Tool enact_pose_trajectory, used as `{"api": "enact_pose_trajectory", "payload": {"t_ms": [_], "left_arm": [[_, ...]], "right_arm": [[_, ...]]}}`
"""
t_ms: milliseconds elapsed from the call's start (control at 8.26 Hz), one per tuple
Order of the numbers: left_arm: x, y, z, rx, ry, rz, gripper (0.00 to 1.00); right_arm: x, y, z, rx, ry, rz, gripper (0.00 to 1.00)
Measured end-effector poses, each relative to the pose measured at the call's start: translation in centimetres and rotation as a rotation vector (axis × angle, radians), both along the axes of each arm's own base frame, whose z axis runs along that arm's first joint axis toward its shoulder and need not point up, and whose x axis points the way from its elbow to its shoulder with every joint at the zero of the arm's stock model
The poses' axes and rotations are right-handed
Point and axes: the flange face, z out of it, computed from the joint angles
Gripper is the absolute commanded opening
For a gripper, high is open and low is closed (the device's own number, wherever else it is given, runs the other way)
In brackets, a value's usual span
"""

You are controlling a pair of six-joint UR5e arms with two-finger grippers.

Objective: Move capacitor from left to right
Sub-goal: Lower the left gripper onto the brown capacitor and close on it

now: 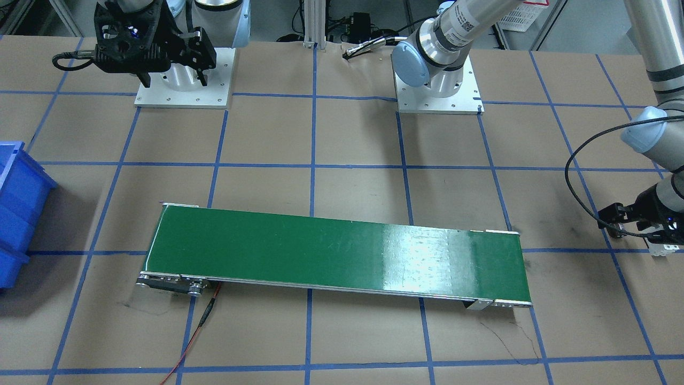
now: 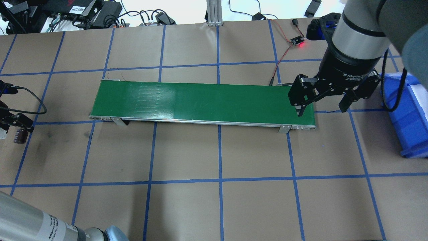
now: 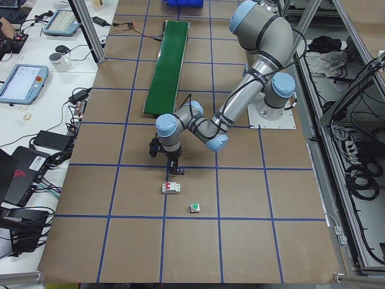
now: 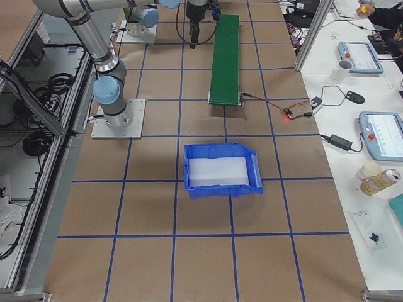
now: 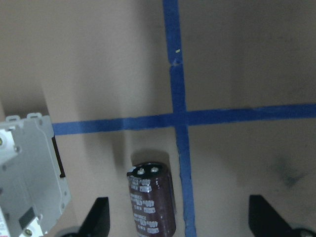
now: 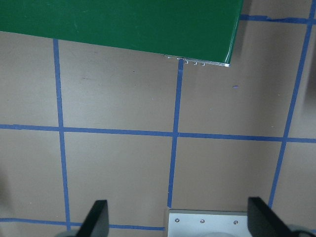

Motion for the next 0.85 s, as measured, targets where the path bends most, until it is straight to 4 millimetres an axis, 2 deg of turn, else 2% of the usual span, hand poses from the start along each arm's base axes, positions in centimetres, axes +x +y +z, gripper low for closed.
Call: {"api": "enact_pose_trajectory", "payload": {"t_ms": [363, 484, 726, 847], "left_arm": [[1.34, 0.82, -1.27, 0.015, 0.016, 0.005, 0.99], [1.43, 0.87, -1.38, 0.016, 0.019, 0.005, 0.95], [1.52, 0.92, -1.6, 0.018, 0.022, -0.001, 0.83], [1.55, 0.93, -1.67, 0.019, 0.024, -0.007, 0.72]], "right_arm": [[0.03, 0.0, 0.0, 0.0, -0.002, 0.001, 1.0], [0.03, -0.02, -0.03, 0.001, -0.002, 0.001, 1.0], [0.03, -0.04, -0.06, 0.002, -0.002, 0.002, 1.0], [0.03, -0.04, -0.06, 0.002, -0.002, 0.002, 1.0]]}}
